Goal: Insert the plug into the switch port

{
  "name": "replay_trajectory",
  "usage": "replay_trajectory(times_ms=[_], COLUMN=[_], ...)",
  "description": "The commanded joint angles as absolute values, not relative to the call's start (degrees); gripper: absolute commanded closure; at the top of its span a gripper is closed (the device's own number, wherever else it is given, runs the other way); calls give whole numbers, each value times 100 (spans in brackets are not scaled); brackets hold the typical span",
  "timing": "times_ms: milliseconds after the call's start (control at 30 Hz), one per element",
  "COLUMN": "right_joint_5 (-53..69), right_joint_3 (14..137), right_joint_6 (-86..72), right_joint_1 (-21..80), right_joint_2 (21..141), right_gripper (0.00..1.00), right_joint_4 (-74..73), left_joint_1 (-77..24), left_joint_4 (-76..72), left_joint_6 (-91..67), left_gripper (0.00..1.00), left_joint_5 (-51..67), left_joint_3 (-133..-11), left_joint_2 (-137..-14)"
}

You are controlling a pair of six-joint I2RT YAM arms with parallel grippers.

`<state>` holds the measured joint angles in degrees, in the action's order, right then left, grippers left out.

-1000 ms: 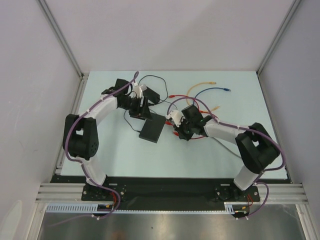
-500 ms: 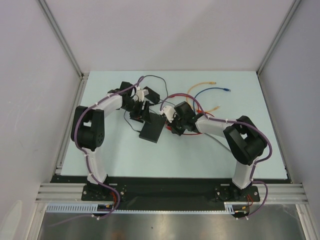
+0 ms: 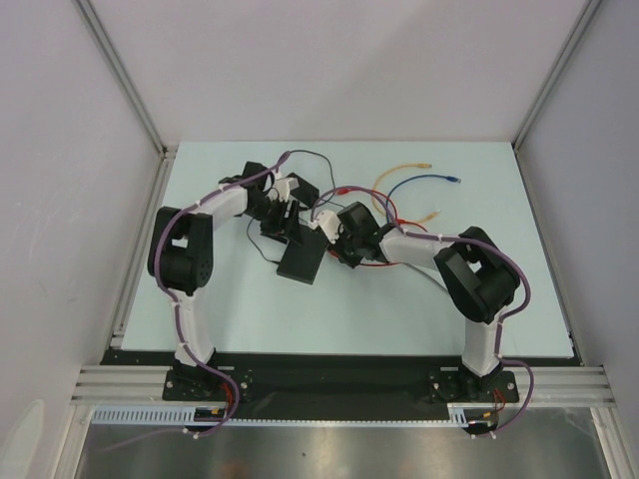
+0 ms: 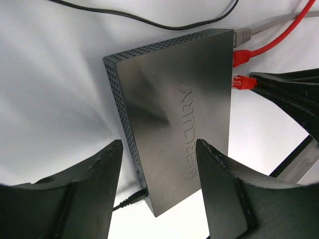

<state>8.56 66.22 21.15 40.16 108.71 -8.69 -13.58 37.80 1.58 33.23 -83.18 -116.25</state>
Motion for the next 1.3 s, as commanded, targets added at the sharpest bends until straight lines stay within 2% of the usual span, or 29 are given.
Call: replay_trajectory(times_ms=[0,233,800,1067,1267], right_joint_5=[519,299,71,-439,-290], right_joint_3=[6969,7049,7409,7567,7725], right_joint_6=[2241,2487,3067,3243,3340], right_joint_1=[4122,4342,4456,4614,4632], right_joint_2=[10995,11065,11329,11417,11356], right_gripper=[100,100,100,100,100], right_joint_4=[-843,-931,-1142,-1134,-1222], left_joint_1=[-1327,-1336,-1705,-1872,-1925], left_joint_4=[3709,3709,3788,3955,4060], left_joint_6=[299,299,571,791,1001], left_gripper=[35,36,45,46,46], left_joint_5=[3454,3515,3770,3876,3867], left_joint_3=[-8569,-8736,-9123,-9263,-9369], left_joint_2=[-11689,-11821,-12164,-12278,-12313])
